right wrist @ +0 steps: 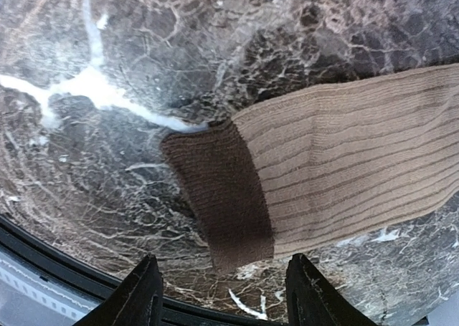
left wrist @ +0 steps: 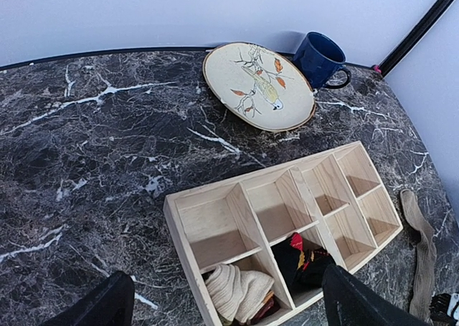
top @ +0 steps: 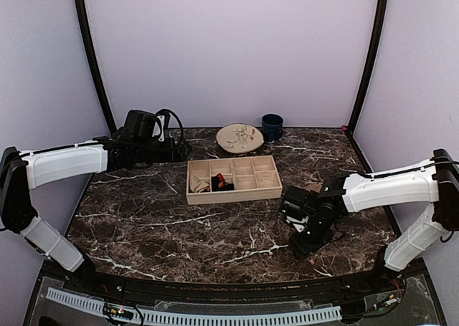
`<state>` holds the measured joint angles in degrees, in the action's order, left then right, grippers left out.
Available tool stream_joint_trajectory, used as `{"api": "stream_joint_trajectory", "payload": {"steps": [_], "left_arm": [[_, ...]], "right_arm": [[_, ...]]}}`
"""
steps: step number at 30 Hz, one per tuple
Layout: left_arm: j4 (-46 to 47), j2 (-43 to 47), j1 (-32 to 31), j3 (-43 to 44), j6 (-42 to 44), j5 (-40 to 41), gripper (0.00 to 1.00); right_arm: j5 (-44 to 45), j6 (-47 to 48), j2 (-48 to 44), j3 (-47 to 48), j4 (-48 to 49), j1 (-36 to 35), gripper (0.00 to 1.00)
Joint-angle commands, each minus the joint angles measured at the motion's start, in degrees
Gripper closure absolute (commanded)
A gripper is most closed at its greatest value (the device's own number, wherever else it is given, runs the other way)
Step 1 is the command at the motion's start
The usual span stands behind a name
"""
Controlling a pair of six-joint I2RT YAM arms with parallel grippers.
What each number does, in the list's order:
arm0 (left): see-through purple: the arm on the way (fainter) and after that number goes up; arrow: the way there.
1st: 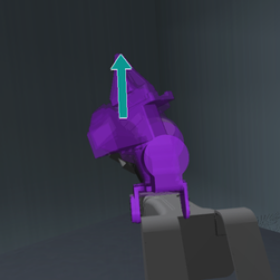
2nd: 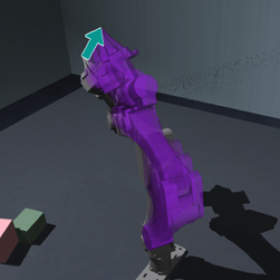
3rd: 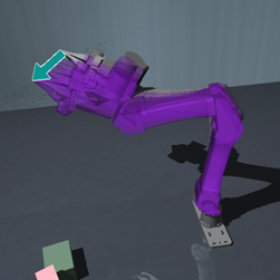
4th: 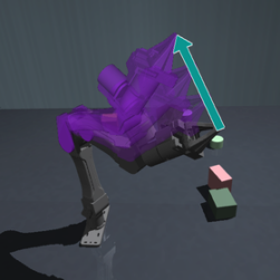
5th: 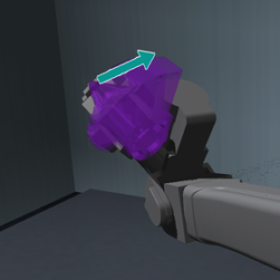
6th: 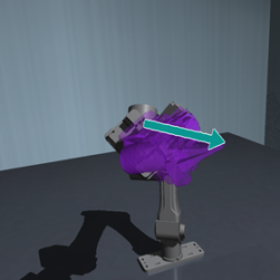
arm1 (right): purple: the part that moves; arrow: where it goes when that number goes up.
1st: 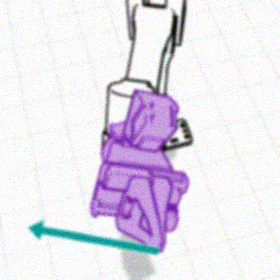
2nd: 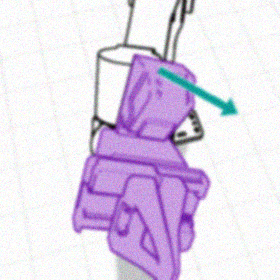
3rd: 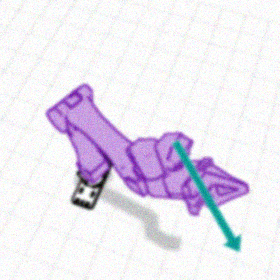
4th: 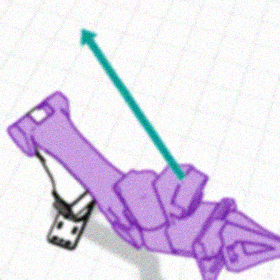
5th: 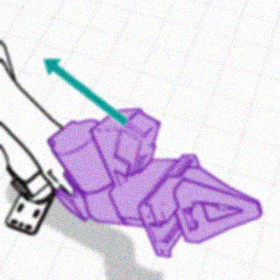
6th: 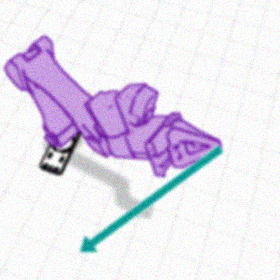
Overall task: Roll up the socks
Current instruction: Roll the sock at the center of the board.
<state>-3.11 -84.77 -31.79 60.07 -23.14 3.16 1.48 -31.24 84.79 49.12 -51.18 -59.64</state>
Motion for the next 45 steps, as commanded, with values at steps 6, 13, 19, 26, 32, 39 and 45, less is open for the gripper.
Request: {"api": "stream_joint_trajectory", "payload": {"steps": [6,13,19,26,32,39,45], "left_arm": [[-0.8,0.6,-0.4,0.5,0.0,1.2,0.06],[-0.8,0.6,-0.4,0.6,-0.6,1.4,0.06],[-0.6,0.7,-0.4,0.2,-0.8,1.6,0.06],[-0.9,1.4,-0.4,-0.1,0.2,0.3,0.06],[-0.5,2.8,-0.4,-1.6,2.0,-4.4,0.06],[2.1,5.2,-0.4,-5.1,4.6,-14.4,0.06],[-0.2,4.6,-1.1,-4.3,9.8,-27.1,0.05]], "right_arm": [[-0.2,0.7,3.0,-2.4,3.6,-0.7,0.53],[-1.3,1.3,3.4,-3.8,4.4,-0.6,0.78],[-1.4,1.6,4.2,-4.0,5.4,-0.7,0.91],[-1.8,4.4,4.6,2.0,5.4,-0.7,0.96],[-8.4,9.4,9.9,10.7,5.6,-0.7,0.96],[-19.7,14.2,14.8,15.3,6.3,1.0,0.96],[-30.5,15.5,15.2,14.4,7.6,6.3,0.96]]}}
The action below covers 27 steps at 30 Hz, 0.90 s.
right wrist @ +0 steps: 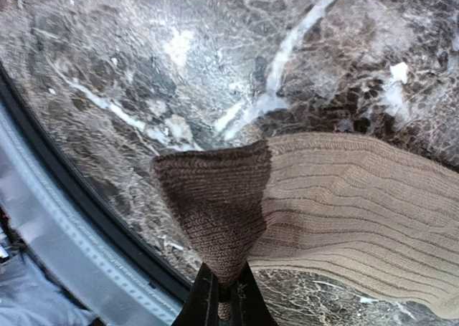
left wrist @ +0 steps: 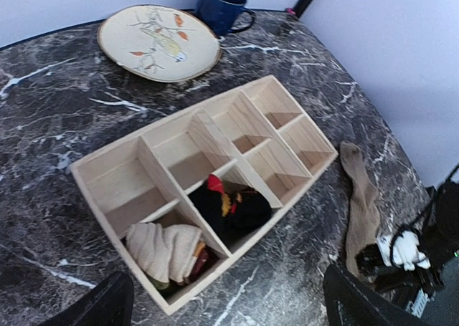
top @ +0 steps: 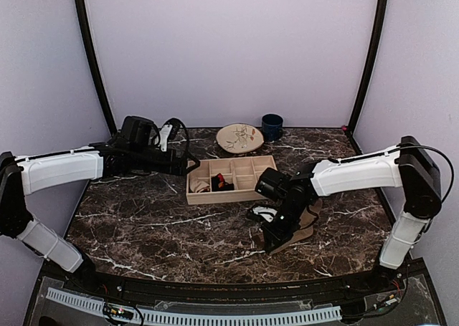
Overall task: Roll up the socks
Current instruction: Roll the sock at the center of the board.
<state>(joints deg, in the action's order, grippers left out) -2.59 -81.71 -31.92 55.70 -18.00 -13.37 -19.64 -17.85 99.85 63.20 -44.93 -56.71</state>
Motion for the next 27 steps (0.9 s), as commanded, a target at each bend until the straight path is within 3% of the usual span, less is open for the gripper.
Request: {"api": "stream_joint_trajectory", "payload": {"steps": [1,6,27], "left_arm": [[-1.0,1.4,-1.3,0.2,5.3,-12.4,0.04],[-3.8,-0.4,-5.7,1.8,8.3,-15.2,0.01],[-11.5,-10.3,-15.3,11.7,17.4,-14.6,0.01]], "right_arm": [[-11.1,1.7,0.2,0.0,1.9,4.3,0.96],[-17.5,0.7,-0.2,-1.9,4.3,6.0,0.96],[-27.1,-9.7,-3.4,-13.5,12.4,10.3,0.94]]}}
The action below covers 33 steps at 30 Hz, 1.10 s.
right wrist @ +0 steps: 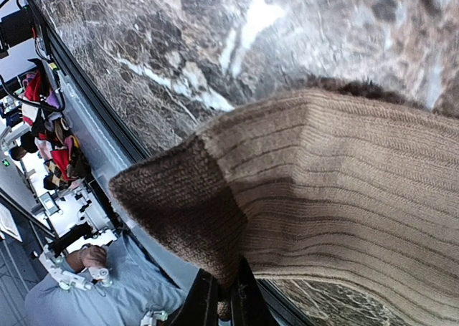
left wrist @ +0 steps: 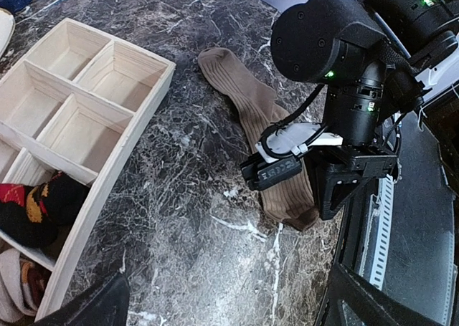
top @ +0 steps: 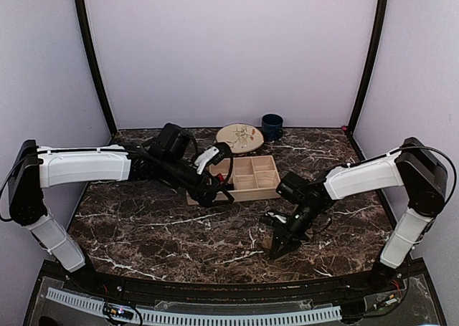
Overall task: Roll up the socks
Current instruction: Roll the sock at the center of the board.
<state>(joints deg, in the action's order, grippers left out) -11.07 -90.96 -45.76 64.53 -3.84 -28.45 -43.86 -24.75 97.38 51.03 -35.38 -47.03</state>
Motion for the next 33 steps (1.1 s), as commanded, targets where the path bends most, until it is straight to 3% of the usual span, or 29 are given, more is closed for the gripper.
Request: {"api": "stream_joint_trajectory", "payload": {"steps": [1,16,33], "left_arm": [[-3.2,-1.5,-1.9,3.4,3.6,0.8,0.01],[-5.6,-7.5,-7.8,8.4,9.8,4.1,0.03],[-4.9,-14.8,-11.2,12.8,8.6,4.3,0.05]], "right_arm": [[-3.1,-3.3,-1.0,-1.8,3.2,0.8,0.94],[-3.5,-3.2,-0.2,-4.8,1.9,4.5,0.94],[-2.1,-0.4,1.3,-5.0,0.0,5.4,0.94]]}}
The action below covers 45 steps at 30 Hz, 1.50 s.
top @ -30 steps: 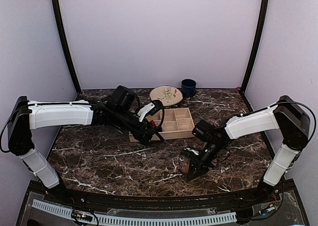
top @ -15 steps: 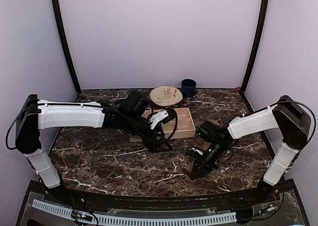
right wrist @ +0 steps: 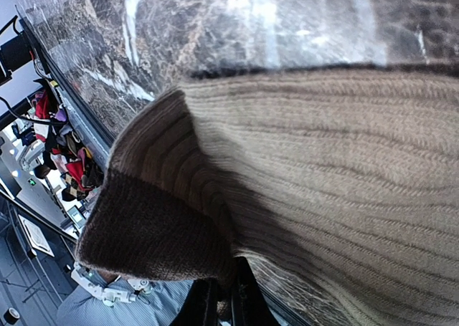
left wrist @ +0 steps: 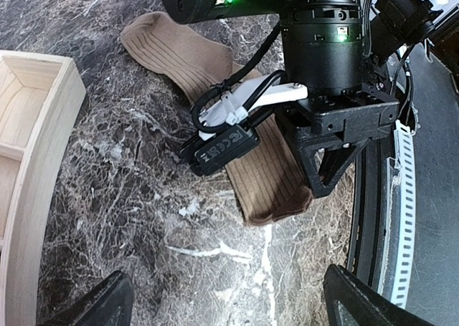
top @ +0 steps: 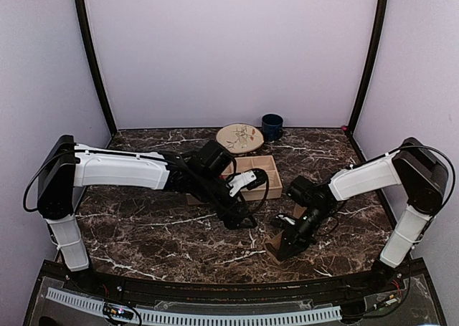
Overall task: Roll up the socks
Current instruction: Roll the sock at the center of the board.
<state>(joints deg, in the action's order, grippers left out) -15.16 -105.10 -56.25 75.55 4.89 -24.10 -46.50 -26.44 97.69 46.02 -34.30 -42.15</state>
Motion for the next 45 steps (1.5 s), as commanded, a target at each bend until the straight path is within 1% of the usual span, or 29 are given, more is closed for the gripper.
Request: {"api": "stream_joint_trajectory", "payload": {"steps": [1,5,8,11,14,16,17,19,22,23,24,26,28,29,34,45], "left_arm": [[-0.7,-0.8,-0.9,1.8,-0.3,-0.2,0.05],[-0.4,-2.0,-1.4,2.2,-0.7,-0.9,0.06],[0.2,-2.7,-1.7,2.1,-1.1,-2.1,0.13],[1.0,-3.8,-2.2,2.2,-1.4,-2.7,0.17],[1.7,-5.2,-3.0,3.0,-1.6,-3.0,0.27],[2.3,-6.0,-3.7,3.6,-1.6,-2.9,0.32],[2.7,-6.3,-4.0,3.7,-1.7,-2.9,0.35],[3.6,-6.8,-4.7,4.0,-1.9,-2.6,0.43],[4.0,-7.5,-5.5,4.3,-2.4,-2.2,0.60],[4.2,-7.5,-5.6,4.1,-2.6,-2.0,0.65],[4.4,-7.4,-5.8,3.9,-2.7,-1.9,0.68],[5.0,-7.4,-6.0,3.3,-2.9,-2.1,0.72],[5.7,-7.4,-6.5,3.0,-2.9,-2.3,0.80],[6.1,-7.5,-6.9,2.7,-2.9,-2.2,0.82],[7.7,-8.4,-7.8,1.8,-3.6,-2.3,0.82],[8.8,-10.9,-9.0,2.5,-4.5,-3.7,0.83]], "right_arm": [[0.7,1.4,1.1,0.0,-1.0,0.5,0.94],[1.0,1.7,1.6,0.2,-0.9,0.6,0.94],[1.0,1.7,1.9,0.1,-0.5,0.6,0.94],[1.2,1.7,2.1,0.0,-0.2,0.6,0.94],[1.5,1.4,2.1,0.0,0.2,0.7,0.94],[1.7,0.9,2.1,-0.1,0.6,0.7,0.94],[1.7,0.7,2.1,-0.2,0.8,0.7,0.94],[1.8,0.7,2.2,-0.3,1.1,0.7,0.93],[2.5,0.5,2.2,-0.5,1.5,0.7,0.93],[2.6,0.3,2.2,-0.6,1.8,0.7,0.93],[2.7,0.1,2.1,-0.8,2.1,0.7,0.93],[3.1,-0.3,2.0,-1.2,2.8,0.7,0.93],[3.3,-0.7,1.8,-1.7,3.6,0.7,0.93],[3.5,-1.1,1.7,-2.1,4.1,0.7,0.93],[4.0,-2.2,1.2,-3.2,5.8,0.7,0.93],[3.5,-1.2,1.3,-2.4,5.0,0.7,0.93]]}}
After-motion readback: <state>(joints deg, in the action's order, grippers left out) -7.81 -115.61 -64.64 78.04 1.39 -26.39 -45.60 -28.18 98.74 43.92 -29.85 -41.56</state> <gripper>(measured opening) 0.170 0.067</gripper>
